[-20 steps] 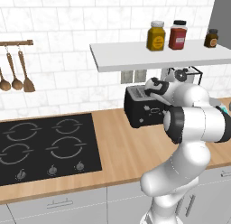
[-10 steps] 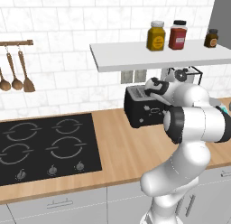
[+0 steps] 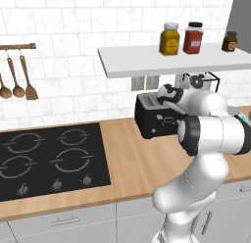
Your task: Start the toaster. Once the lever pops up, take the bread to the plate on the dining counter.
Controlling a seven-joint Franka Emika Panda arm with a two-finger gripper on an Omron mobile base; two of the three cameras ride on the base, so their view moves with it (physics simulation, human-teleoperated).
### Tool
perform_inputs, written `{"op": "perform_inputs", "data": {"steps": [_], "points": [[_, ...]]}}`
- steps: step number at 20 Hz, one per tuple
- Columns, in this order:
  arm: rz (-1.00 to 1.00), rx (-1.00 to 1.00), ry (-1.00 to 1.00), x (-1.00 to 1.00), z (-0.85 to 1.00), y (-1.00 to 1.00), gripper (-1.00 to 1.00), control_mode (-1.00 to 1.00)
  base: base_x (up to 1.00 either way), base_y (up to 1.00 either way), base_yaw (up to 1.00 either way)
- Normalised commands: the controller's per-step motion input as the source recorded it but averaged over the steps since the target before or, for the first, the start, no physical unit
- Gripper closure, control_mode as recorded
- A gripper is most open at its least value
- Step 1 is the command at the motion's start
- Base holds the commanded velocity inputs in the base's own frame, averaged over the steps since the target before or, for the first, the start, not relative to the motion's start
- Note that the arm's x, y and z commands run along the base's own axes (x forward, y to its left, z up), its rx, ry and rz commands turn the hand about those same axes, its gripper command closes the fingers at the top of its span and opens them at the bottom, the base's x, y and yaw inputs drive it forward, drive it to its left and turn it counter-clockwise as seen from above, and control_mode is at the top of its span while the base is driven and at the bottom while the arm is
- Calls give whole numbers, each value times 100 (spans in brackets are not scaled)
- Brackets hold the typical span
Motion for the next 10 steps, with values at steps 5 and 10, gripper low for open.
{"op": "perform_inputs", "data": {"steps": [5, 10], "points": [[0, 0, 0, 0, 0, 0, -100, -100, 0, 0, 0], [0, 0, 0, 0, 0, 0, -100, -100, 0, 0, 0]]}}
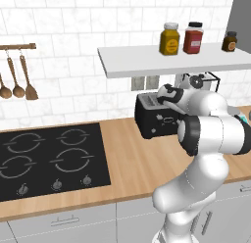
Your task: Start the toaster. Once the lever pops up, take the bread to the plate on the dining counter.
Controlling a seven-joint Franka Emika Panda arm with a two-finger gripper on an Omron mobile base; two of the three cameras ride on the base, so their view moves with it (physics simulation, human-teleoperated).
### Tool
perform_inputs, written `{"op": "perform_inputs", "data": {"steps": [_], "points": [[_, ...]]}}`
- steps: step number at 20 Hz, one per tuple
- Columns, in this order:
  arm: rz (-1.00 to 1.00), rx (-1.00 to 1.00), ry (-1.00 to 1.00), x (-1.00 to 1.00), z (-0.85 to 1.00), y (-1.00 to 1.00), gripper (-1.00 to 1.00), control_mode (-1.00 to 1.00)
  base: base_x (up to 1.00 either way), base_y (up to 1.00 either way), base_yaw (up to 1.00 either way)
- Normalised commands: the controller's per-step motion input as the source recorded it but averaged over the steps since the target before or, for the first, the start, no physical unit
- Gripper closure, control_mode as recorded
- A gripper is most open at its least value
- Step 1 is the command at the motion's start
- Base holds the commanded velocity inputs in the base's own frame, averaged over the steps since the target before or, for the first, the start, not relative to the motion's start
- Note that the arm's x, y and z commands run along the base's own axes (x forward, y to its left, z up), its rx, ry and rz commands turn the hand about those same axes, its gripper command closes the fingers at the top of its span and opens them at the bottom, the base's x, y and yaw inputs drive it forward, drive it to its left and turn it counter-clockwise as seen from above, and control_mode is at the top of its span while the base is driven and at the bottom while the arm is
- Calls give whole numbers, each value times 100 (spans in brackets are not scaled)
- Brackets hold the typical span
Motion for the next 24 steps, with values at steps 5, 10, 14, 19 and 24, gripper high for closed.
{"op": "perform_inputs", "data": {"steps": [5, 10, 14, 19, 24], "points": [[0, 0, 0, 0, 0, 0, -100, -100, 0, 0, 0], [0, 0, 0, 0, 0, 0, -100, -100, 0, 0, 0], [0, 0, 0, 0, 0, 0, -100, -100, 0, 0, 0], [0, 0, 0, 0, 0, 0, -100, -100, 0, 0, 0], [0, 0, 0, 0, 0, 0, -100, -100, 0, 0, 0]]}}
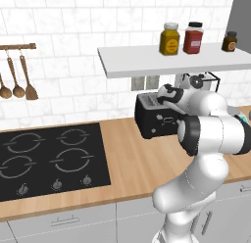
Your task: Start the toaster. Once the lever pops up, take the bread to the plate on the dining counter.
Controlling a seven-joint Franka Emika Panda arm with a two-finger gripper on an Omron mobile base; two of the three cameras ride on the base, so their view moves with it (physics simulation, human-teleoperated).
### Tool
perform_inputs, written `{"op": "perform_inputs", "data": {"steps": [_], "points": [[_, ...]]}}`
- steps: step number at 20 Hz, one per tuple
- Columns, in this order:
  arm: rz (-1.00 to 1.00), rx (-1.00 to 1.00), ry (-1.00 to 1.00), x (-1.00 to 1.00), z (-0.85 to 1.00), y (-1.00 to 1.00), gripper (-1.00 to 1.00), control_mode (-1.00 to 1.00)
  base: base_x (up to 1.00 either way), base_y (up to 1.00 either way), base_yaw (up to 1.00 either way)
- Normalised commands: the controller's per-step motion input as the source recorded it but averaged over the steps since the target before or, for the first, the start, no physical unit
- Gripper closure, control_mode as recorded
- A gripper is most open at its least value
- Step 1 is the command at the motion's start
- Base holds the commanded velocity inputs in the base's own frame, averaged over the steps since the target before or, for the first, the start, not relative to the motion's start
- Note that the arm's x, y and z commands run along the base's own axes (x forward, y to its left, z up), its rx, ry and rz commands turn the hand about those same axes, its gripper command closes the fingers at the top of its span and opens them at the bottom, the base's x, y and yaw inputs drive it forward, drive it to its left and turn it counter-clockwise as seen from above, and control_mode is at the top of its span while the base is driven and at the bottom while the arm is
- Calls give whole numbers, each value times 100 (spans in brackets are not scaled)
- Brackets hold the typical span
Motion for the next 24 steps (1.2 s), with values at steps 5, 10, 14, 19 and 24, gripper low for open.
{"op": "perform_inputs", "data": {"steps": [5, 10, 14, 19, 24], "points": [[0, 0, 0, 0, 0, 0, -100, -100, 0, 0, 0], [0, 0, 0, 0, 0, 0, -100, -100, 0, 0, 0], [0, 0, 0, 0, 0, 0, -100, -100, 0, 0, 0], [0, 0, 0, 0, 0, 0, -100, -100, 0, 0, 0], [0, 0, 0, 0, 0, 0, -100, -100, 0, 0, 0]]}}
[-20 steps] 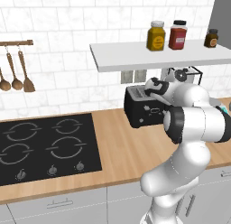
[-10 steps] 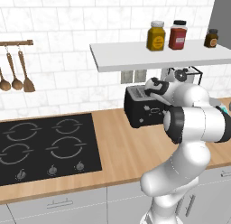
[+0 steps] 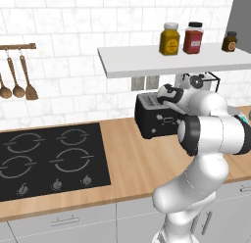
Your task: Start the toaster. Once the lever pops up, take the bread to the plate on the dining counter.
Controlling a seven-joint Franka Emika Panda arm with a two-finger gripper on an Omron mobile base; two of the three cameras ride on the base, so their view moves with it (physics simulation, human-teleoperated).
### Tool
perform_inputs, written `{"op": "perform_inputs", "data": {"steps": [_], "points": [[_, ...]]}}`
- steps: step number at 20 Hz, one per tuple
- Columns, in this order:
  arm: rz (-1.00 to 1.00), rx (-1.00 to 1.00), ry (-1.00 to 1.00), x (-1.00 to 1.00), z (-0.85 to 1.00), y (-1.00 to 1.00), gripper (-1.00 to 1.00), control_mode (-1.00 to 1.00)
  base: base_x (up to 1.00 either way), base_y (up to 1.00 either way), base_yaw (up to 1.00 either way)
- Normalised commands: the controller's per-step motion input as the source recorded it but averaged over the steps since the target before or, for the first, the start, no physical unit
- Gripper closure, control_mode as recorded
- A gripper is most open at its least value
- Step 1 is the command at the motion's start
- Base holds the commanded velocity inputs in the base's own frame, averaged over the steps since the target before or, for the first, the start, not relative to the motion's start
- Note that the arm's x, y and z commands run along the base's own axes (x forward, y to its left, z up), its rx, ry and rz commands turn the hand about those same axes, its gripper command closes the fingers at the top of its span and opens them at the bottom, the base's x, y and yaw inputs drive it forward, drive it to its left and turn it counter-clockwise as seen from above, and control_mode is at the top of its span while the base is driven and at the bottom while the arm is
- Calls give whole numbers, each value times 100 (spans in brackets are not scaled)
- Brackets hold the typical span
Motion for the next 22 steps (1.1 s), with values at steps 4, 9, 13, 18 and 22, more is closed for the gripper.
{"op": "perform_inputs", "data": {"steps": [4, 9, 13, 18, 22], "points": [[0, 0, 0, 0, 0, 0, -100, -100, 0, 0, 0], [0, 0, 0, 0, 0, 0, -100, -100, 0, 0, 0], [0, 0, 0, 0, 0, 0, -100, -100, 0, 0, 0], [0, 0, 0, 0, 0, 0, -100, -100, 0, 0, 0], [0, 0, 0, 0, 0, 0, -100, -100, 0, 0, 0]]}}
